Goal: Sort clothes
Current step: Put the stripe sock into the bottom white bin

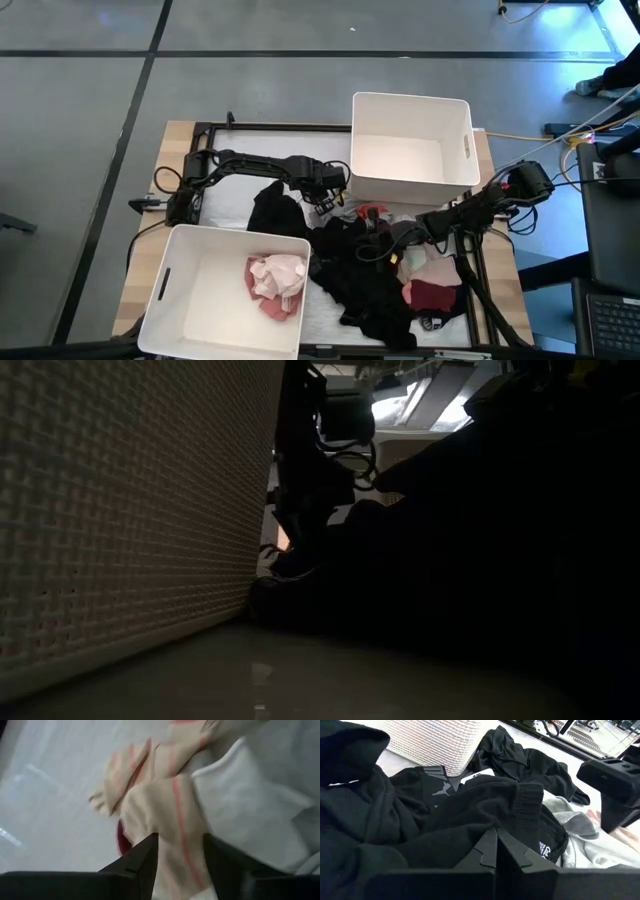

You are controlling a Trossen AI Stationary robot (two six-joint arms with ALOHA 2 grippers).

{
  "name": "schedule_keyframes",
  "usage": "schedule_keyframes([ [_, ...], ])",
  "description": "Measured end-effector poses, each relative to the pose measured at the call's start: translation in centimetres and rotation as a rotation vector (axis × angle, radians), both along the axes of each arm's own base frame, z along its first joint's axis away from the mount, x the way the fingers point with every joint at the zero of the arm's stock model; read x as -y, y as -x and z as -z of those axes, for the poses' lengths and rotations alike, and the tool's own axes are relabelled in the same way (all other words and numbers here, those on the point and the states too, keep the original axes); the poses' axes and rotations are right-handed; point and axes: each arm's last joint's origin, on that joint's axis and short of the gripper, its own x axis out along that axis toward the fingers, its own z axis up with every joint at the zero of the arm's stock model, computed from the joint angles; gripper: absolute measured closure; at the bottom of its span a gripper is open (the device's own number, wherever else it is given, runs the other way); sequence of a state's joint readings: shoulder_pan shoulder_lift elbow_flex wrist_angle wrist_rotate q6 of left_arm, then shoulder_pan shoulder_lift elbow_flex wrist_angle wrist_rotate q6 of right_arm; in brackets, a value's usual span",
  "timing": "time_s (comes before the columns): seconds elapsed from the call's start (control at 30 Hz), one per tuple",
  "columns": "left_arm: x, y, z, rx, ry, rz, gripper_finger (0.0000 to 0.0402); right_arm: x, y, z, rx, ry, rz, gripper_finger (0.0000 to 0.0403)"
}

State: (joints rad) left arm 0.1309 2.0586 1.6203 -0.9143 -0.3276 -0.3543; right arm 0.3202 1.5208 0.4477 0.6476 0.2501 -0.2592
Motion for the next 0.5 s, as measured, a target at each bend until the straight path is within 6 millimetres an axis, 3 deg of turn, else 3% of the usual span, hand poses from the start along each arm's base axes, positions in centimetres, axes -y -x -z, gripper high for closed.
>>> schedule_keyframes([
  [0.23, 0.23, -0.05, 0.01, -0.026, -0.013, 0.08, 0.0384, 0.0, 0.0, 0.0, 0.0, 0.0, 0.0, 0.0397],
  [0.5, 0.38, -0.02, -0.31, -0.038, -0.076, 0.095, 0.0399, 0.01, 0.01, 0.02, -0.002, 0.001, 0.0, 0.0397],
])
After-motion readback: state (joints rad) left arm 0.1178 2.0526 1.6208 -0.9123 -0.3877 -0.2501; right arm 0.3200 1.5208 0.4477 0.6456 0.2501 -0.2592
